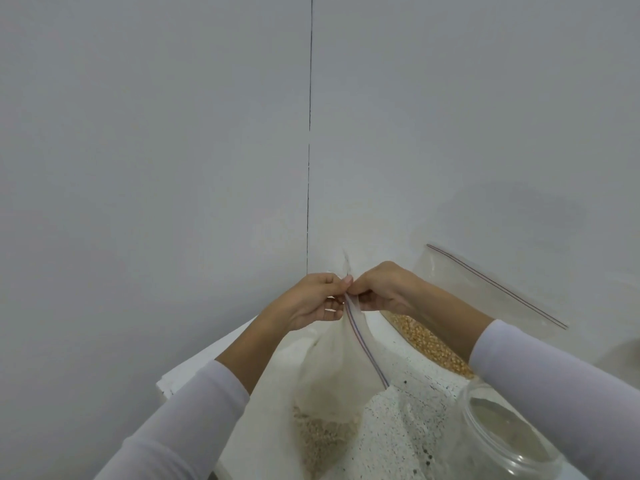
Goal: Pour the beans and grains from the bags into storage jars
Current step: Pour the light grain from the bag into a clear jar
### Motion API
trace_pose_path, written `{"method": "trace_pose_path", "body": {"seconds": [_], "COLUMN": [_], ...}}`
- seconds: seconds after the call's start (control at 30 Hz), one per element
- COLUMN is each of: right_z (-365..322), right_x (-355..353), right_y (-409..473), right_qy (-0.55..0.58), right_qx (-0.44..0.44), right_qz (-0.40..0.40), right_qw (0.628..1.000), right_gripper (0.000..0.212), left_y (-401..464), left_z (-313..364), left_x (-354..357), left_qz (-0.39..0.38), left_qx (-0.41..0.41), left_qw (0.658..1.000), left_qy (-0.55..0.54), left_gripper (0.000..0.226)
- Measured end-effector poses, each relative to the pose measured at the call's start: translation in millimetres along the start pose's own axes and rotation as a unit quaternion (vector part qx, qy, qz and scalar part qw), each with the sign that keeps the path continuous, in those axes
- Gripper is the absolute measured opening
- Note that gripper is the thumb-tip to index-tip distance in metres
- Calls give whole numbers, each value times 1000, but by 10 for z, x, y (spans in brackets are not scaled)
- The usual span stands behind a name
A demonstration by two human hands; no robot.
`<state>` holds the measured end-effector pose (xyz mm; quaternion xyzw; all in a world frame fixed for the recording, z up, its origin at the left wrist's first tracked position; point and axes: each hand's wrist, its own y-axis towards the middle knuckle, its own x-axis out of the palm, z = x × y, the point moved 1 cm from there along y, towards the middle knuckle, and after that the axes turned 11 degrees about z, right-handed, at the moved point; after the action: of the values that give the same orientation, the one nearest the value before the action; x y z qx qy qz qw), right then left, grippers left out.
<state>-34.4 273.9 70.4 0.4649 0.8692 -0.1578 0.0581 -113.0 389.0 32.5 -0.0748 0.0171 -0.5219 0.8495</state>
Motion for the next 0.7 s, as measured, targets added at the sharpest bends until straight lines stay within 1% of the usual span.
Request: {"method": "trace_pose_path", "body": {"seconds": [0.1,0.17,0.27,0.4,0.47,0.53,0.6,0.63,0.7], "right_z": [11,10,-11,-20,-13,9,20,19,9], "right_x": [27,45,49,32,32,22,-4,-8,15], "right_y": [19,20,3,-1,4,27,56,64,42], "right_qy": [28,-3,-55,-76,-68,-41,-22,-34,-95], "right_qx": [11,-14,-47,-59,-59,-45,-39,-43,-48], "right_qz": [-7,1,21,49,61,65,60,54,41], "right_qw": [1000,1000,997,994,994,996,997,997,993], "right_gripper": [5,2,14,22,27,28,27,25,13], "left_y": [-32,-47,-75,-105,-124,-139,-132,-133,-133], "left_z": [51,57,71,115,121,125,129,132,129], "left_x": [-76,-98,-82,-84,-74,-55,-27,-3,76], "left_qz": [-11,-5,12,35,47,81,123,136,141], "left_qx": [15,26,35,58,66,70,67,59,37], "left_qw": [1000,999,999,998,997,994,989,987,985], "left_qy": [-23,-35,-37,12,13,18,36,53,91], "left_gripper": [23,21,20,19,23,29,33,33,31]}}
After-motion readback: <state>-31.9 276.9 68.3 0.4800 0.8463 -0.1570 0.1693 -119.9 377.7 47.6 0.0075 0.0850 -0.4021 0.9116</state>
